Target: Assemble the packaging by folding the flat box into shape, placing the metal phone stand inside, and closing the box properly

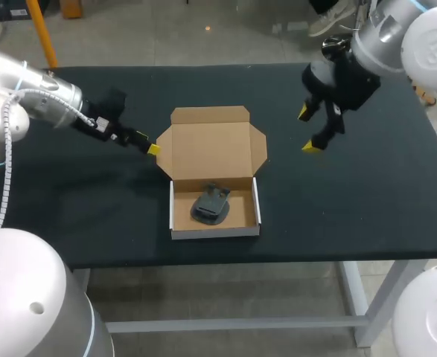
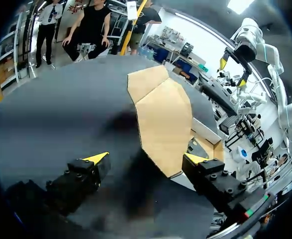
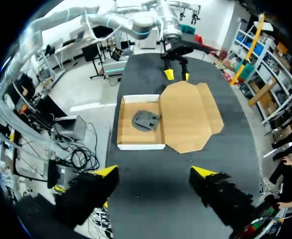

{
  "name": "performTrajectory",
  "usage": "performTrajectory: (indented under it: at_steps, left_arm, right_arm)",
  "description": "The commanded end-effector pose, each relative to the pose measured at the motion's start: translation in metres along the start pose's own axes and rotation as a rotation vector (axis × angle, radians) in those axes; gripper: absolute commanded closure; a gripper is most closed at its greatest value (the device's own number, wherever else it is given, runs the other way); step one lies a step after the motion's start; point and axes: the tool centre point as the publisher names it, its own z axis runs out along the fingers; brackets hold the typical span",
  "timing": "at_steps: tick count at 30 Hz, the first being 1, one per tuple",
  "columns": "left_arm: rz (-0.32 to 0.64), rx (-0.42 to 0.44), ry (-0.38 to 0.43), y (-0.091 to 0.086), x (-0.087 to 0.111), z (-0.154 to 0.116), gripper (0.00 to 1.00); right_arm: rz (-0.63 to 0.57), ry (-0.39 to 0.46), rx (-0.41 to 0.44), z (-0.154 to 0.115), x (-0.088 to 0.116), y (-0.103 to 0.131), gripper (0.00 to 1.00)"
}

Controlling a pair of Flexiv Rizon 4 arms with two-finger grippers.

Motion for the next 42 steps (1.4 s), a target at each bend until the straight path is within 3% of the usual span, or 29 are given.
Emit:
performTrajectory:
  at_steps: [1,6,18,22,33,35,38,42]
  left_arm:
    - [0.002,0.021,0.112,-0.001,-0.01,0.01,0.0]
    - [0.005,0.043,0.145,-0.004,-0.004,0.016,0.05]
    - [0.033,0.062,0.208,-0.01,0.009,0.029,0.07]
    - [0.049,0.07,0.224,-0.014,0.014,0.032,0.17]
    - [0.096,0.086,0.274,-0.017,0.028,0.042,0.33]
    - [0.105,0.092,0.282,-0.018,0.03,0.042,0.43]
    - [0.117,0.106,0.291,-0.019,0.033,0.042,0.5]
    - [0.143,0.123,0.296,-0.02,0.038,0.041,0.53]
  right_arm:
    - [-0.001,0.102,0.014,0.001,-0.008,0.006,0.0]
    - [0.0,0.112,0.034,0.004,-0.015,0.009,0.0]
    - [0.002,0.124,0.064,0.011,-0.027,0.013,0.0]
    - [-0.001,0.129,0.069,0.012,-0.03,0.015,0.0]
    - [-0.006,0.127,0.077,0.011,-0.033,0.018,0.0]
    - [-0.007,0.126,0.079,0.011,-0.033,0.019,0.0]
    - [-0.01,0.125,0.081,0.011,-0.033,0.02,0.0]
    - [-0.012,0.123,0.084,0.01,-0.033,0.022,0.0]
